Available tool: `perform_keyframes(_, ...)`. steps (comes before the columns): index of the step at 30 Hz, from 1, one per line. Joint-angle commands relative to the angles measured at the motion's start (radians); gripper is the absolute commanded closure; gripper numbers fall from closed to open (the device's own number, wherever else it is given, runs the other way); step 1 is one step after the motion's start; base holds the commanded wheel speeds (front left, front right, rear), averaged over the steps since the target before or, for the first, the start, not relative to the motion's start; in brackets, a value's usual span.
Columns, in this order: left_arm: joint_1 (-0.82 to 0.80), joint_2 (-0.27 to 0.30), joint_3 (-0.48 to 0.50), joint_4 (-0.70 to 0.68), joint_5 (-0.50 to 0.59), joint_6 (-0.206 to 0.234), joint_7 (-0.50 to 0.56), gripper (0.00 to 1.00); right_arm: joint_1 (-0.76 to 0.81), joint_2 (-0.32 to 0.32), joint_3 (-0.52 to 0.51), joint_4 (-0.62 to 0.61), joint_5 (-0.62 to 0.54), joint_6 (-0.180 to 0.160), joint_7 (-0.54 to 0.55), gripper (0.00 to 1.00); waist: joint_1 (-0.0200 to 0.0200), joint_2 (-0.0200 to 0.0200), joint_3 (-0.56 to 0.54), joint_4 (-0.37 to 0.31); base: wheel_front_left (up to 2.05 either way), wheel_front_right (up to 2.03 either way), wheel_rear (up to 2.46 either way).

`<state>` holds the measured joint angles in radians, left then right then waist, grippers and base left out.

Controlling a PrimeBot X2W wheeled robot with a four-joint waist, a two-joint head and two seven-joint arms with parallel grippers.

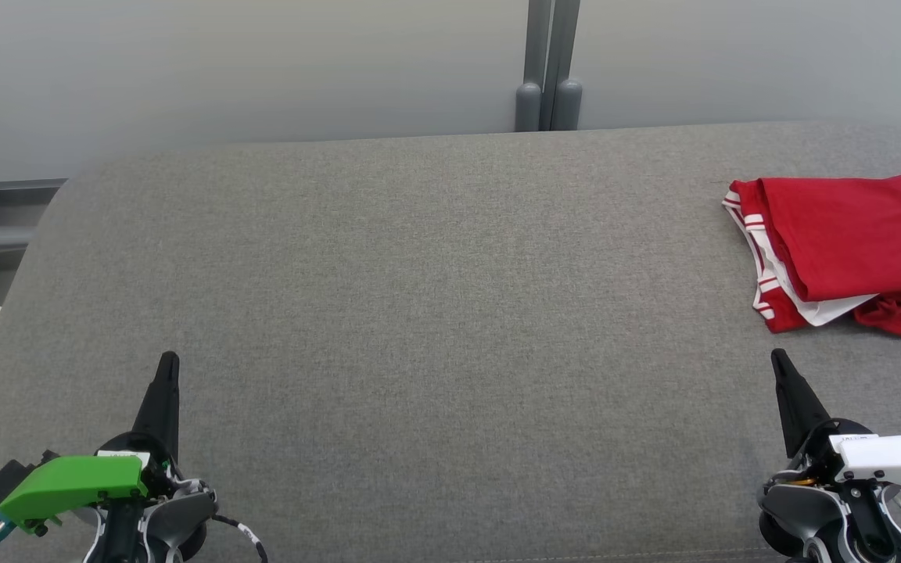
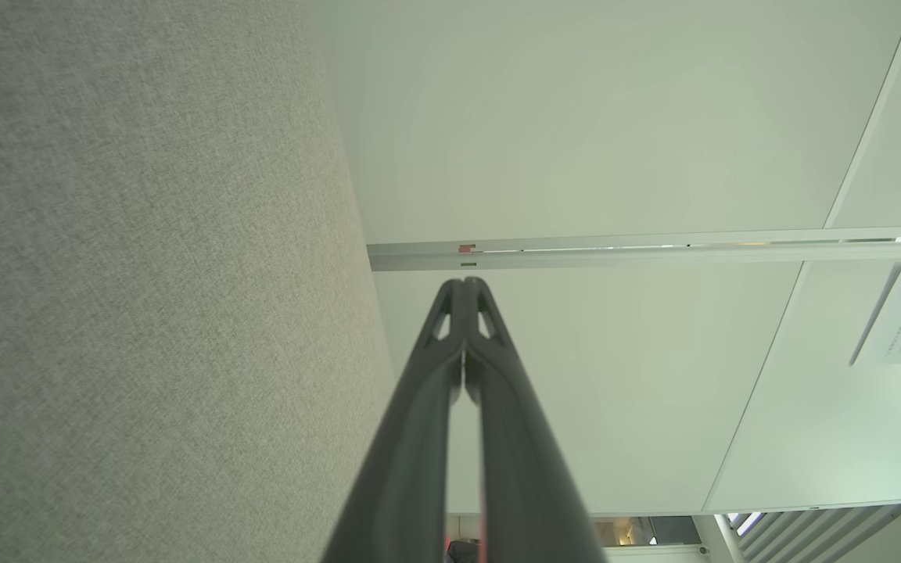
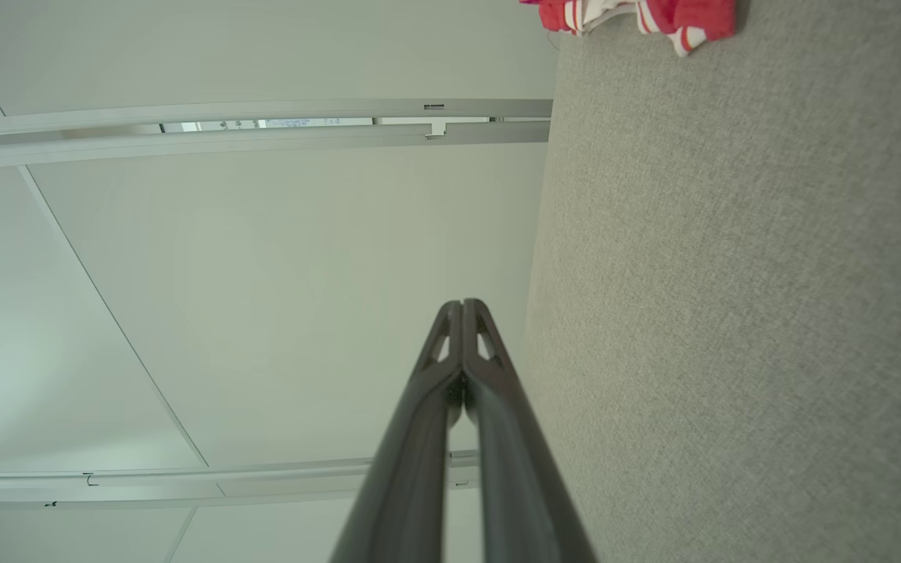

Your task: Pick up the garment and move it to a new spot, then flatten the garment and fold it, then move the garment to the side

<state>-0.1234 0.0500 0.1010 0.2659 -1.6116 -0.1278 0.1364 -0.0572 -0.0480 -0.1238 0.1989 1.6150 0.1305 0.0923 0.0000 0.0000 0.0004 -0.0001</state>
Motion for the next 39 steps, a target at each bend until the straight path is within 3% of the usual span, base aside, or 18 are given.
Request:
perform_keyframes(1, -0.014, 0.0, 0.004, -0.002, 0.0, -0.006, 0.003, 1.0, -0.01, -0.004, -0.003, -0.004, 0.004, 0.0, 0.003, 1.0, 0.0, 0.0, 0.0, 0.0, 0.0, 0.0, 0.0)
perform_keyframes(39, -0.014, 0.0, 0.004, -0.002, 0.0, -0.007, 0.003, 1.0, -0.01, -0.004, -0.003, -0.004, 0.004, 0.0, 0.003, 1.0, 0.0, 0.0, 0.0, 0.0, 0.0, 0.0, 0.0)
